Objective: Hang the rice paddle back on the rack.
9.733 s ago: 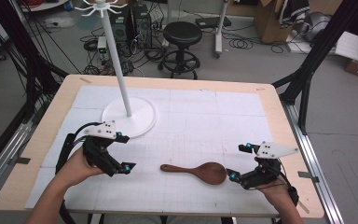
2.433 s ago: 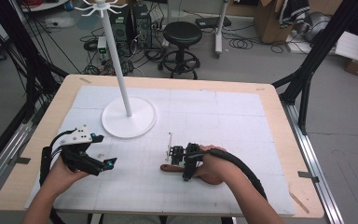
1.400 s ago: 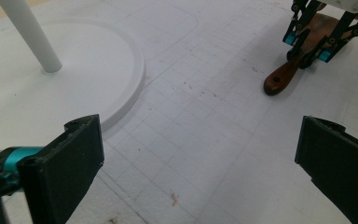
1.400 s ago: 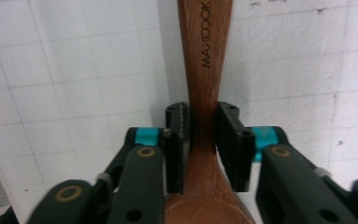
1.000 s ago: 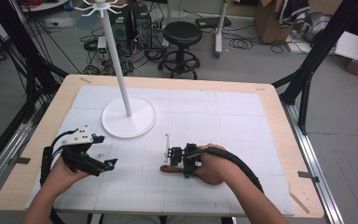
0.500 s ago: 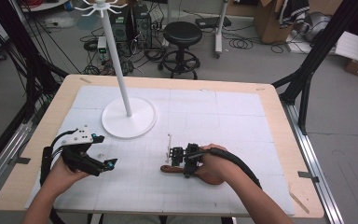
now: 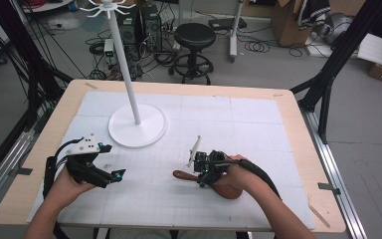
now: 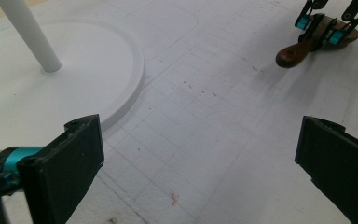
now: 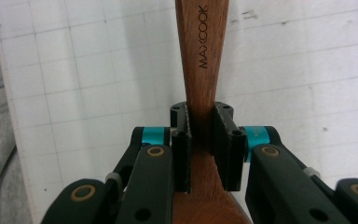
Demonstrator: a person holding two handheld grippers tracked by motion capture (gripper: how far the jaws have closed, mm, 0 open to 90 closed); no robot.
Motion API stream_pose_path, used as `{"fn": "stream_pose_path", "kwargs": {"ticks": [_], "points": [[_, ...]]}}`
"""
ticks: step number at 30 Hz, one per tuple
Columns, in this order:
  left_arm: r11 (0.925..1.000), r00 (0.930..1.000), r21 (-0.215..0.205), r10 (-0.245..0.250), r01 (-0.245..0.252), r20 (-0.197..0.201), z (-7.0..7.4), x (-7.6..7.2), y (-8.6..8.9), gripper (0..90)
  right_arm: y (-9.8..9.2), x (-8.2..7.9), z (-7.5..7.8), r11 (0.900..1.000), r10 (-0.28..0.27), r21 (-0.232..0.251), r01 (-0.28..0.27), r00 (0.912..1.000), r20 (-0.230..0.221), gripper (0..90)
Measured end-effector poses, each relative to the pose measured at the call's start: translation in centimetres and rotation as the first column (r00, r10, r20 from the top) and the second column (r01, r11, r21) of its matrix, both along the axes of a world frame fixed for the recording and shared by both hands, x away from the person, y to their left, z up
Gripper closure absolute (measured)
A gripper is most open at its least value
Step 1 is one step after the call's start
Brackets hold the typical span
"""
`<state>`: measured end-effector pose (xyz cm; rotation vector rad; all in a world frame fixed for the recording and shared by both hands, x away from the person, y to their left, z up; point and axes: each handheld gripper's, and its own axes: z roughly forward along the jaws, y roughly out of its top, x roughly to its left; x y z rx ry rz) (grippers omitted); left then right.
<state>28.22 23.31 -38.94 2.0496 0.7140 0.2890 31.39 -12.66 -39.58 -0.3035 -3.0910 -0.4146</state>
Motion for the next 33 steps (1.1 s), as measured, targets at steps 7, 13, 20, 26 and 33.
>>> {"fn": "stream_pose_path", "kwargs": {"ticks": [7, 13, 20, 26, 33], "points": [[1.0000, 1.0000, 0.000, 0.001, -0.001, -0.001, 0.0, 0.0, 0.0, 1.7, -1.0, -0.1, 0.6, 0.997, -0.041, 0.073, 0.036, 0.9975, 0.058, 78.9], [1.0000, 1.0000, 0.003, -0.003, 0.003, 0.001, 0.0, 0.0, -0.1, 1.7, -1.2, 0.1, 1.4, 0.991, -0.058, 0.128, 0.048, 0.9959, 0.069, 79.0], [1.0000, 1.0000, 0.001, -0.003, 0.003, 0.001, 0.0, 0.0, 0.0, 1.7, -1.3, 0.2, 2.1, 0.978, -0.068, 0.203, 0.051, 0.9947, 0.077, 79.0], [1.0000, 1.0000, 0.003, -0.003, 0.003, 0.001, 0.0, 0.0, -0.1, 1.7, -1.7, 0.4, 2.8, 0.962, -0.069, 0.266, 0.053, 0.9962, 0.052, 79.0], [1.0000, 1.0000, 0.004, -0.004, 0.004, -0.001, -0.1, 0.0, -0.1, 1.7, -1.8, 0.5, 3.0, 0.955, -0.060, 0.294, 0.043, 0.9969, 0.051, 79.0]]}}
